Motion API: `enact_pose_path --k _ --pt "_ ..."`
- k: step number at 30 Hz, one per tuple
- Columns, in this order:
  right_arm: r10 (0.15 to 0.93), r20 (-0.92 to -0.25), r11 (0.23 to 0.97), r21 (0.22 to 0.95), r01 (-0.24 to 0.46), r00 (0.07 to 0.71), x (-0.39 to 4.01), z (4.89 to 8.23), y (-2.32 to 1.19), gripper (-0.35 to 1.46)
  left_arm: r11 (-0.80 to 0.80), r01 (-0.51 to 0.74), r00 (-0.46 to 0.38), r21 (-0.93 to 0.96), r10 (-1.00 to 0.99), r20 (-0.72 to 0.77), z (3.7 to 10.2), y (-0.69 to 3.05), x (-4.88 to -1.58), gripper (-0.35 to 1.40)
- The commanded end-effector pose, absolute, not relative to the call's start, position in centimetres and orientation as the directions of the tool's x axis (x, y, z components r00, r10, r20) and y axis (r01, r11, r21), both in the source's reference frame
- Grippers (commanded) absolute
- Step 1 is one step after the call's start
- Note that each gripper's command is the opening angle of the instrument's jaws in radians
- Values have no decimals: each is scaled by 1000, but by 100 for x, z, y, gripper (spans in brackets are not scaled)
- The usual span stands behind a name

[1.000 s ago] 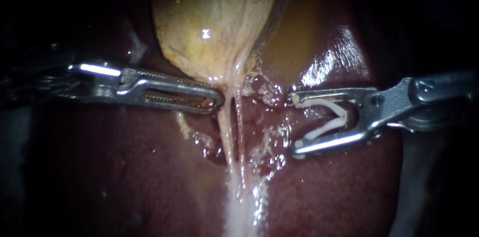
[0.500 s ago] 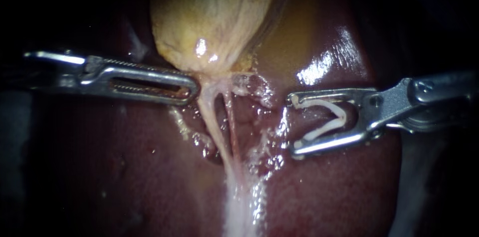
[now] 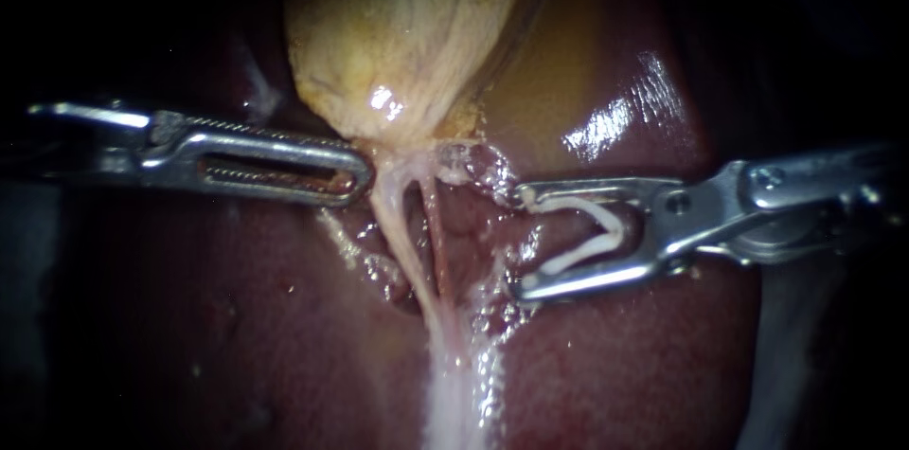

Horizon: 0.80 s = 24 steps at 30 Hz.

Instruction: Clipping first clip left tube

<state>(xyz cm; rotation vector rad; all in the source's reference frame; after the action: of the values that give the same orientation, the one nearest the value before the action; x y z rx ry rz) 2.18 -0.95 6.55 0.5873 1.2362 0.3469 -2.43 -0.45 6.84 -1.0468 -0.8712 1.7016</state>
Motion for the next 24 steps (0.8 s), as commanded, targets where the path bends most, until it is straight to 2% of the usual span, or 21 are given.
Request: enact_pose_path --k 1,15,24 --pt "555 -774 799 597 63 305 221 657 -96 50 -321 -339 -209 -884 942 -261 684 -46 -243 -35" --pt "568 -764 784 616 82 306 255 682 -118 50 -326 -339 -210 -883 941 -266 683 -47 -245 -35" --pt "577 -745 767 635 90 333 268 701 -134 50 -325 -340 -209 -882 941 -266 681 -47 -246 -35"
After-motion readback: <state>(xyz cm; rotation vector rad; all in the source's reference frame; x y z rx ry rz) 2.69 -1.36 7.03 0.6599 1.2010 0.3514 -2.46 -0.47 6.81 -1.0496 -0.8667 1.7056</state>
